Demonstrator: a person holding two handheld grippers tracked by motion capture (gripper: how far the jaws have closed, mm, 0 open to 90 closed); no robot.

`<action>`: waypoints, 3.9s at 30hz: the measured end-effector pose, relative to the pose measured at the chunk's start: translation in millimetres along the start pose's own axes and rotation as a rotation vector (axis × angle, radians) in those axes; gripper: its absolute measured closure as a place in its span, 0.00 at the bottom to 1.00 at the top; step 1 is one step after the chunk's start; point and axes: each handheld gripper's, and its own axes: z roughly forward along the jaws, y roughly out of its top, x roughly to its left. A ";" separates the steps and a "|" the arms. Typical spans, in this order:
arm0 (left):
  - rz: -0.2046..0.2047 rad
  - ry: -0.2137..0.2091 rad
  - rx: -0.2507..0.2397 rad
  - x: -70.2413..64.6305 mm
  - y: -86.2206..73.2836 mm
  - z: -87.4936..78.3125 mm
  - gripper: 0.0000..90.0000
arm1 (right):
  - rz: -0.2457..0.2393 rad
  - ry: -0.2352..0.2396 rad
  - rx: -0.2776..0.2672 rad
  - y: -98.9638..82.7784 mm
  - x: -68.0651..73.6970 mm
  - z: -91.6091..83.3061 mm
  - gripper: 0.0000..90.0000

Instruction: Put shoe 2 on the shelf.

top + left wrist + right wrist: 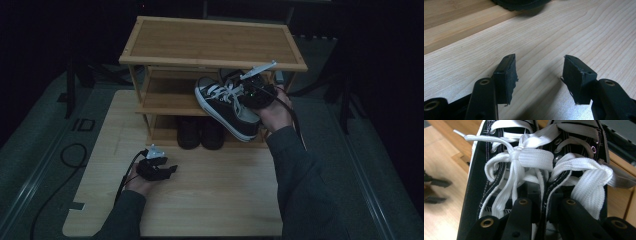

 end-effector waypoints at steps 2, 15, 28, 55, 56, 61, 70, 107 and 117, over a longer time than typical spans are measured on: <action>-0.002 -0.002 0.000 0.2 0.0 0.0 0.50 | 0.022 -0.035 -0.001 -0.1 2.6 1.1 0.94; 0.002 0.003 0.001 -0.4 -0.1 0.0 0.50 | 0.001 -0.166 0.016 -2.0 4.7 3.3 0.76; 0.002 0.007 0.000 -1.1 -0.2 0.1 0.50 | -0.094 0.005 -0.026 -7.6 -16.6 -21.8 0.69; 0.024 0.033 0.028 -2.6 1.7 -1.8 0.60 | -0.126 0.246 -0.133 -11.7 -12.8 -40.5 0.84; 0.013 0.031 0.036 -1.7 2.5 -2.5 0.61 | -0.130 0.270 -0.145 -11.9 -10.4 -41.5 0.87; -0.030 0.031 0.048 4.3 5.5 -9.0 0.68 | -0.149 0.313 -0.150 -11.9 -2.9 -42.1 0.91; -0.045 0.015 0.006 -0.6 22.0 -27.7 0.75 | -0.182 0.331 -0.161 -15.0 7.8 -46.9 0.99; 0.130 -0.031 -0.078 -41.3 117.0 -62.7 0.93 | -0.227 0.401 -0.134 -63.6 26.5 -34.8 0.97; 0.166 -0.012 -0.071 -51.9 135.2 -56.1 1.00 | -0.217 0.407 -0.110 -77.3 32.1 -24.8 0.96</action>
